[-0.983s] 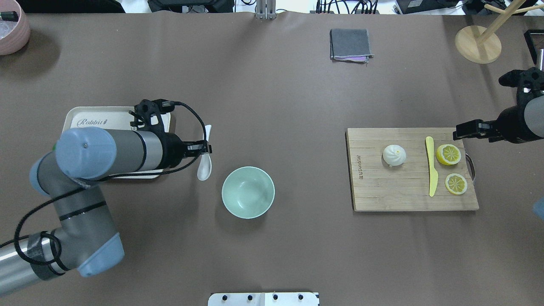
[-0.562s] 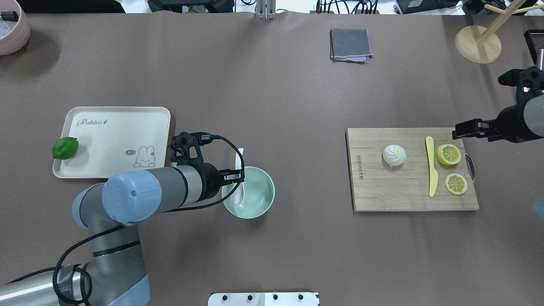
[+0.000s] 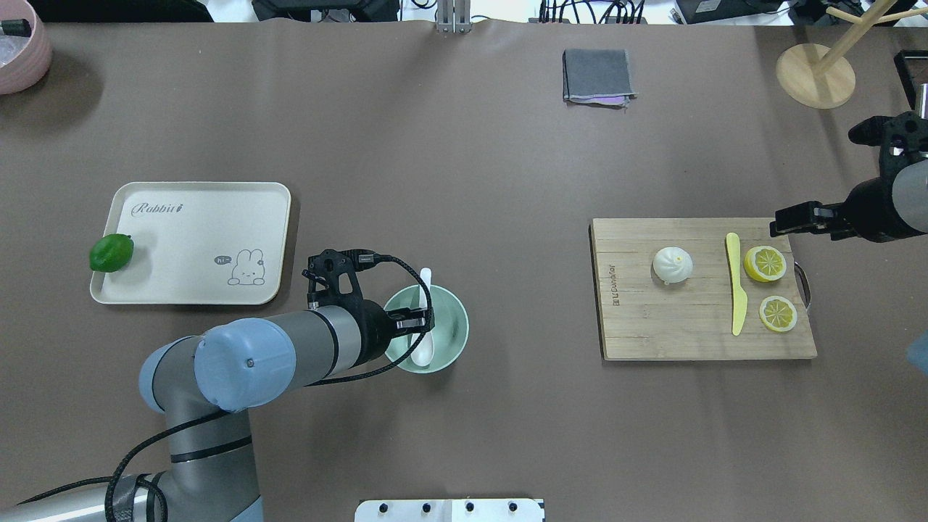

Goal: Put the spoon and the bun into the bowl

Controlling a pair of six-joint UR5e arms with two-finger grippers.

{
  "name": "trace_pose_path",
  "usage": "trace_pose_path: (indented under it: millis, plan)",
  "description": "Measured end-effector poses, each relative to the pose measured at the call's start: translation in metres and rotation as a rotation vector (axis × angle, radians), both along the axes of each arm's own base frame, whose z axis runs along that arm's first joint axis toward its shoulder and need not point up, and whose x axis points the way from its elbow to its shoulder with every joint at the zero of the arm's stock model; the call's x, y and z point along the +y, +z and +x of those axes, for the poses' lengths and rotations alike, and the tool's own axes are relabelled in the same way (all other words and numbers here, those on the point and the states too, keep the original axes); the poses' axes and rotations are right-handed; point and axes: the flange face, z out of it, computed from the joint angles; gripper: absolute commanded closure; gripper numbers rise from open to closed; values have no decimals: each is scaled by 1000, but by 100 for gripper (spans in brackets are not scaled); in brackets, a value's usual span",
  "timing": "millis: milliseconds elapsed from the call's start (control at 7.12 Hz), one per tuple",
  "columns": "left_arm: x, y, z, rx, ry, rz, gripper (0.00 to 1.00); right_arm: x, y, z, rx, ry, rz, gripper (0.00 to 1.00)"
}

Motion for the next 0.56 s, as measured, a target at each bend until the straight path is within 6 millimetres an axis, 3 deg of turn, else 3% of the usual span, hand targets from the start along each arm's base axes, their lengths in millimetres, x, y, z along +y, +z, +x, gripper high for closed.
trace_pose_path:
  millis: [281,421,562]
  plan:
    - [-12,-2,-10,-8,-6,27,2,-1,-4,-1,-4,-1,6,0]
    - [-35,6,-29,-50,3,66,2,-4,-10,-5,-10,-3,17,0]
    - [-72,35,-66,-132,39,101,2,-6,-17,-13,-9,-9,31,0]
